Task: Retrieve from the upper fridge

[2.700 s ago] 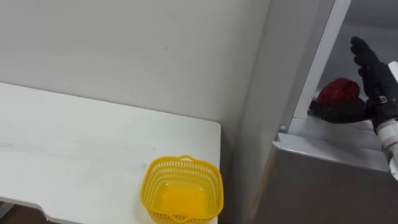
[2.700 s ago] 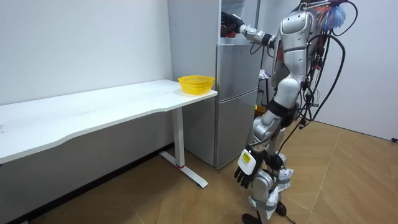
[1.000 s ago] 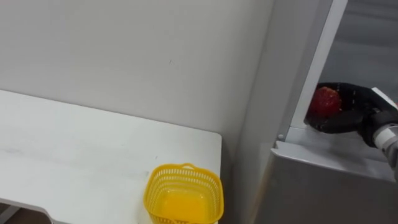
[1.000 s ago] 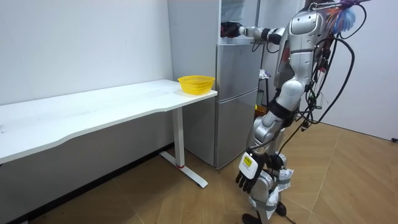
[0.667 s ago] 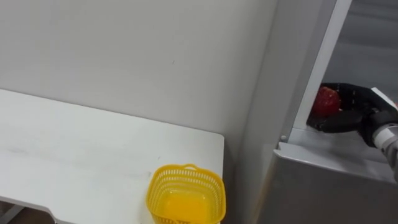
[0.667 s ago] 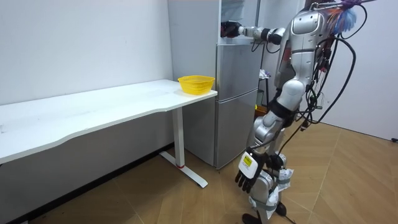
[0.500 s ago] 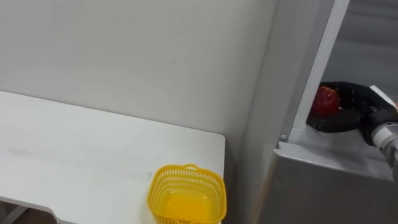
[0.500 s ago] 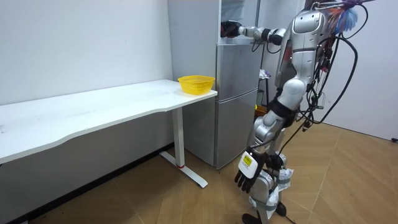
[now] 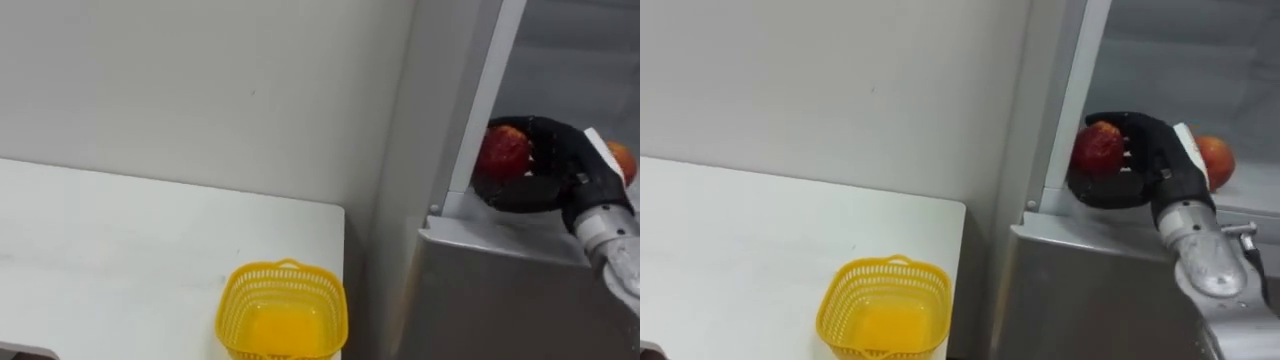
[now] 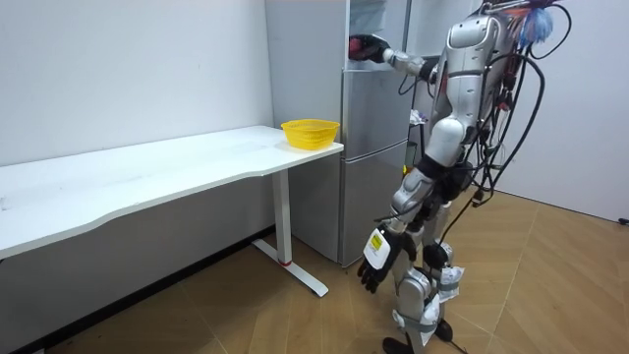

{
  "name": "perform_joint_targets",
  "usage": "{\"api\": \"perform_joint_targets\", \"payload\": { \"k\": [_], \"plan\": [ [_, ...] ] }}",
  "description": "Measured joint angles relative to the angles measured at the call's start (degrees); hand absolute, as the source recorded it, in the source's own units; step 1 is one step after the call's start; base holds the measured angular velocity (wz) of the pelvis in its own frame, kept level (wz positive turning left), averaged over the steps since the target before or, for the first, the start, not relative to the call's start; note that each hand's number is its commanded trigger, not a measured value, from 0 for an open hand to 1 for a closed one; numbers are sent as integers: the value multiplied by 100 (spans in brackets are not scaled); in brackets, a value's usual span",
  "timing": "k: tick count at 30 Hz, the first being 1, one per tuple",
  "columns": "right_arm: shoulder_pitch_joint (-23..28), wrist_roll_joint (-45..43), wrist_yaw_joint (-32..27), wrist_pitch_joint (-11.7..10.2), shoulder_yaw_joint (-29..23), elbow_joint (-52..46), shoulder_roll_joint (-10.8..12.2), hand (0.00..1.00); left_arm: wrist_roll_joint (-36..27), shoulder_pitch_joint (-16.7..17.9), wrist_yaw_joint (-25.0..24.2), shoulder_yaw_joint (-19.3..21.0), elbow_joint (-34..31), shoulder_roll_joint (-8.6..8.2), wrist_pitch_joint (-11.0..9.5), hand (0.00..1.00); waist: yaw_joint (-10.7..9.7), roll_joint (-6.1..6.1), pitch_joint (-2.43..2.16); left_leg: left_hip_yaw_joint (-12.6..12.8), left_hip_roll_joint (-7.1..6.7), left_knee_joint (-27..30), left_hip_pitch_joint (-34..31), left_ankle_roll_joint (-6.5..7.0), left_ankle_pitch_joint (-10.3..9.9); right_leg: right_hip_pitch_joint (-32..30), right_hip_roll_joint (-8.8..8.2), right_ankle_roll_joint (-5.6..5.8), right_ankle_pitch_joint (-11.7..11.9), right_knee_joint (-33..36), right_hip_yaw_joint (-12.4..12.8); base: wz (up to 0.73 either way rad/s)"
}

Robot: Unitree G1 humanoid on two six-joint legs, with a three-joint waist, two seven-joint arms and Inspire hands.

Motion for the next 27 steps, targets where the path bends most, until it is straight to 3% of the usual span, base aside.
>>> {"api": "perform_joint_targets", "payload": {
  "k": [3,5,9,14,18,21,27],
  "plan": [
    [550,-296,-240,-190,4,-803,316,100,-44,-21,95,-120,40,-57,-68,0,-33,120,9,40,11,-73,-6,0,-1,-84,-4,-4,3,50,48,-9],
    [836,-410,-315,-205,-2,-1214,396,100,-25,30,103,-124,28,-67,-165,0,-40,190,32,48,12,-46,-69,1,-1,-168,-17,-6,4,89,66,-2],
    [1392,-638,-382,-211,41,-1715,592,100,-31,252,217,-148,37,-210,-277,0,-183,296,3,58,-8,-11,-94,7,-3,-187,-11,2,10,93,164,-1],
    [1664,-641,-628,-212,-73,-2195,598,100,-36,407,201,-146,29,-237,-321,0,-356,381,3,104,1,2,-170,8,-2,-266,-28,5,9,90,199,-2],
    [2014,-892,-765,-525,-85,-2922,655,100,-37,401,173,-145,34,-269,-478,0,-455,443,0,192,5,-12,-184,8,0,-290,5,8,8,86,236,-4],
    [2176,-1106,-940,-675,-67,-3140,698,100,-41,325,187,-153,35,-270,-525,0,-468,437,3,200,-2,-10,-178,10,0,-287,-2,12,6,85,237,0],
    [2264,-1950,-1094,-684,291,-3513,690,100,-42,180,201,-167,306,-279,-543,0,-411,394,12,258,6,-45,-141,10,1,-315,7,21,-12,88,314,-4]
  ]
}}
